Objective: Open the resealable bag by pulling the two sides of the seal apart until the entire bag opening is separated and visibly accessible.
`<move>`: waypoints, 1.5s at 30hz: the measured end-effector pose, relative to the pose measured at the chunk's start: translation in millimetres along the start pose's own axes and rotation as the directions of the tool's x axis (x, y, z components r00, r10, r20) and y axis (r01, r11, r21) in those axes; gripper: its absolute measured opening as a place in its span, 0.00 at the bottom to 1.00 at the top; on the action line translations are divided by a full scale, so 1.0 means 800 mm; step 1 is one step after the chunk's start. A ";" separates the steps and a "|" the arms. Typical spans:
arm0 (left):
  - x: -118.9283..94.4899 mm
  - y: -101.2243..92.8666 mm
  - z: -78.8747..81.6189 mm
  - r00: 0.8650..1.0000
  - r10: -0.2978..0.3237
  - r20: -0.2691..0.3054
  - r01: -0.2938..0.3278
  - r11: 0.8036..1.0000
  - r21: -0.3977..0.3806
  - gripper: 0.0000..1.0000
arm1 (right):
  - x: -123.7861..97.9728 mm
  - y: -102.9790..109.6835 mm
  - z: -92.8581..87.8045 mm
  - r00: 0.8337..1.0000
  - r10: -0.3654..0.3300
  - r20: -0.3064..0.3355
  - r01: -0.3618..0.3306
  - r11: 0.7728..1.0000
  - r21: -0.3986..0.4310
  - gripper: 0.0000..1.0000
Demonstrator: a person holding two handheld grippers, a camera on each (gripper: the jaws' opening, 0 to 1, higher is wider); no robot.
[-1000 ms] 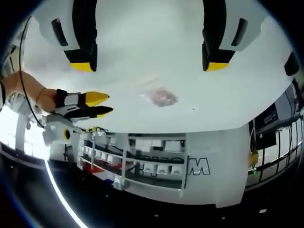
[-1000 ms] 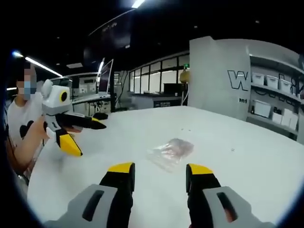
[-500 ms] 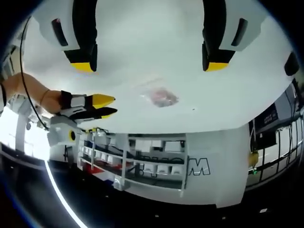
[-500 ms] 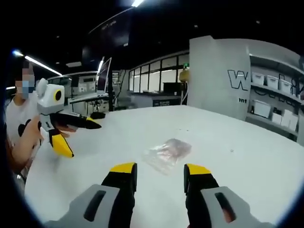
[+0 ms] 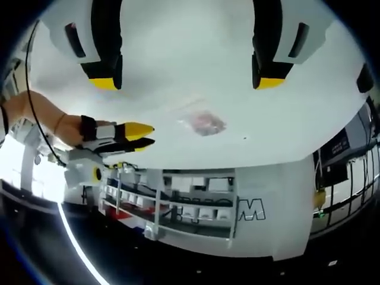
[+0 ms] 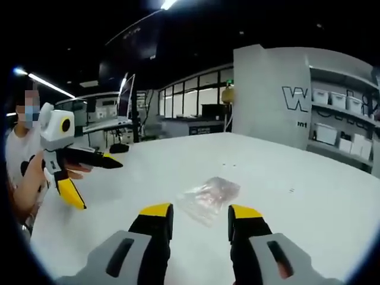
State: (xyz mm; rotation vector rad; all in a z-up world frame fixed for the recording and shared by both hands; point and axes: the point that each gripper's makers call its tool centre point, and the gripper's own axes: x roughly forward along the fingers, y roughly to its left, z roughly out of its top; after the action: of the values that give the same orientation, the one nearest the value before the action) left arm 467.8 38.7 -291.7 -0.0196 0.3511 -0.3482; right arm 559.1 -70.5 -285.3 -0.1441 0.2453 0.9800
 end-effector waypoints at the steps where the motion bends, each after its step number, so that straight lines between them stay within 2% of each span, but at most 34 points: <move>1: 0.000 -0.001 -0.001 1.000 -0.003 -0.001 0.003 1.000 0.000 0.90 | 0.001 0.000 0.001 1.000 -0.001 0.002 0.001 1.000 0.002 0.35; 14: 0.000 -0.004 0.002 1.000 -0.009 0.007 0.009 1.000 -0.005 0.90 | 0.015 -0.009 -0.003 1.000 -0.016 -0.009 0.016 1.000 -0.002 0.34; 22: 0.000 -0.008 0.001 1.000 -0.014 0.003 0.014 1.000 -0.001 0.90 | 0.028 -0.026 -0.009 0.999 -0.041 -0.027 0.042 0.999 0.034 0.31; 36: -0.003 -0.009 0.001 1.000 -0.009 0.009 0.009 1.000 0.000 0.90 | 0.042 -0.031 -0.017 0.998 -0.047 -0.052 0.049 0.998 0.044 0.29; 45: -0.005 -0.012 -0.001 1.000 -0.011 0.008 0.011 1.000 0.000 0.90 | 0.056 -0.042 -0.030 0.995 -0.052 -0.084 0.060 0.994 0.092 0.28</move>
State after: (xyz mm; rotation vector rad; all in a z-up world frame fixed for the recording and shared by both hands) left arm 460.7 31.0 -290.0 -0.0231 0.3436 -0.3593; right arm 607.7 -58.7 -320.0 -0.1039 0.3604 0.9062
